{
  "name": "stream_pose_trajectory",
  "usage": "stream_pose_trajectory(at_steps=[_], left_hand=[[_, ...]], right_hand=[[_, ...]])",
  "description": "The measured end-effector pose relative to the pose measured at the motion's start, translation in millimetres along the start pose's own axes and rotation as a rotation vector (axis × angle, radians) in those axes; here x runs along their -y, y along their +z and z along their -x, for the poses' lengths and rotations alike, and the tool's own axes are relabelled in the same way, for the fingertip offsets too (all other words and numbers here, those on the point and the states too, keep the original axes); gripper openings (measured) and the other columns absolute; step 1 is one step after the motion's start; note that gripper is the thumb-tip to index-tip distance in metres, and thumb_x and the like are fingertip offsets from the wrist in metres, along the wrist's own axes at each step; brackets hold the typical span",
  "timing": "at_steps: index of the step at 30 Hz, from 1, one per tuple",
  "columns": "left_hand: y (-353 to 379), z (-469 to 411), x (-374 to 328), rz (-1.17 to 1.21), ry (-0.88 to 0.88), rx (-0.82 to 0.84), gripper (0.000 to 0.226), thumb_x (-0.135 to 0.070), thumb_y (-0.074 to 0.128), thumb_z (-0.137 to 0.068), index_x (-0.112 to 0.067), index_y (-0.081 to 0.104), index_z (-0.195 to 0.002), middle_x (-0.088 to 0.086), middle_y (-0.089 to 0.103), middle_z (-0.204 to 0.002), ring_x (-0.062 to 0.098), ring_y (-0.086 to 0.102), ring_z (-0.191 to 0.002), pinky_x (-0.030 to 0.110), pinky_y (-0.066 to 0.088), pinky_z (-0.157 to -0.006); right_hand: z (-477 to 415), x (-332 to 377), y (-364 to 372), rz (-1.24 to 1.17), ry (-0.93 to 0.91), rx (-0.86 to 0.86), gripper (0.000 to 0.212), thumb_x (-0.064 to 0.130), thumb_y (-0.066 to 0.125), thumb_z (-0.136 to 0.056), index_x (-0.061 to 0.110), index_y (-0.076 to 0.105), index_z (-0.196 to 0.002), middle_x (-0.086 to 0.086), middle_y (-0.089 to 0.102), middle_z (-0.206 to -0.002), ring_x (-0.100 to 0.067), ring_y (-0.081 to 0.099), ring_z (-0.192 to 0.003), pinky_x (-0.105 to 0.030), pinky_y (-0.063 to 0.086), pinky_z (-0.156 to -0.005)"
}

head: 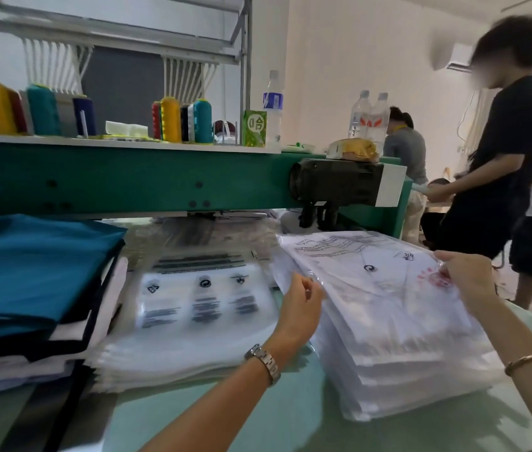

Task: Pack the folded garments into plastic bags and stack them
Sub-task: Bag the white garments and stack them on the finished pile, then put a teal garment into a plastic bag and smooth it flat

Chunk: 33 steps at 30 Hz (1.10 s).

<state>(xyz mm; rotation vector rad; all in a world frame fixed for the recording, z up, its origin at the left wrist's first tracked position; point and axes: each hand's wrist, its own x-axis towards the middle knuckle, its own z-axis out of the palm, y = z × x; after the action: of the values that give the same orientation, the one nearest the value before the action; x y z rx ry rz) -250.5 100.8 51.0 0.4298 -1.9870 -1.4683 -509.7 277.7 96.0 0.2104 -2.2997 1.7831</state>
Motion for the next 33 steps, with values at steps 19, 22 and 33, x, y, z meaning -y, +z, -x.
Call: stream_pose_trajectory(at_steps=[19,22,33], left_hand=[[6.4,14.8,33.2,-0.424,0.116,-0.121,0.014,-0.033,0.047,-0.100,-0.020,0.052,-0.098,-0.009,0.051,-0.107,0.008,0.041,-0.103,0.022,0.039,-0.087],[-3.3,16.6,33.3,-0.431,0.107,-0.132,0.032,-0.043,0.046,-0.100,-0.021,0.048,-0.123,-0.008,0.051,-0.118,0.009,0.041,-0.114,0.026,0.039,-0.097],[-64.1,42.6,27.2,-0.617,0.322,-0.262,0.030,-0.025,0.053,-0.097,-0.023,0.054,-0.127,-0.009,0.057,-0.128,0.010,0.047,-0.119,0.025,0.034,-0.100]], right_hand=[[20.3,-18.3,9.5,1.142,-0.342,0.189,0.028,0.032,0.044,-0.094,0.017,0.068,-0.092,-0.007,0.065,-0.107,-0.029,0.055,-0.105,-0.036,0.040,-0.085],[33.3,2.7,17.0,1.330,-0.279,0.174,0.023,0.031,0.048,-0.093,0.020,0.063,-0.107,-0.006,0.061,-0.122,-0.030,0.050,-0.118,-0.042,0.035,-0.098],[164.1,114.5,105.3,1.182,-0.702,0.255,0.026,0.020,0.045,-0.087,0.019,0.062,-0.106,-0.006,0.064,-0.112,-0.028,0.055,-0.108,-0.042,0.037,-0.097]])
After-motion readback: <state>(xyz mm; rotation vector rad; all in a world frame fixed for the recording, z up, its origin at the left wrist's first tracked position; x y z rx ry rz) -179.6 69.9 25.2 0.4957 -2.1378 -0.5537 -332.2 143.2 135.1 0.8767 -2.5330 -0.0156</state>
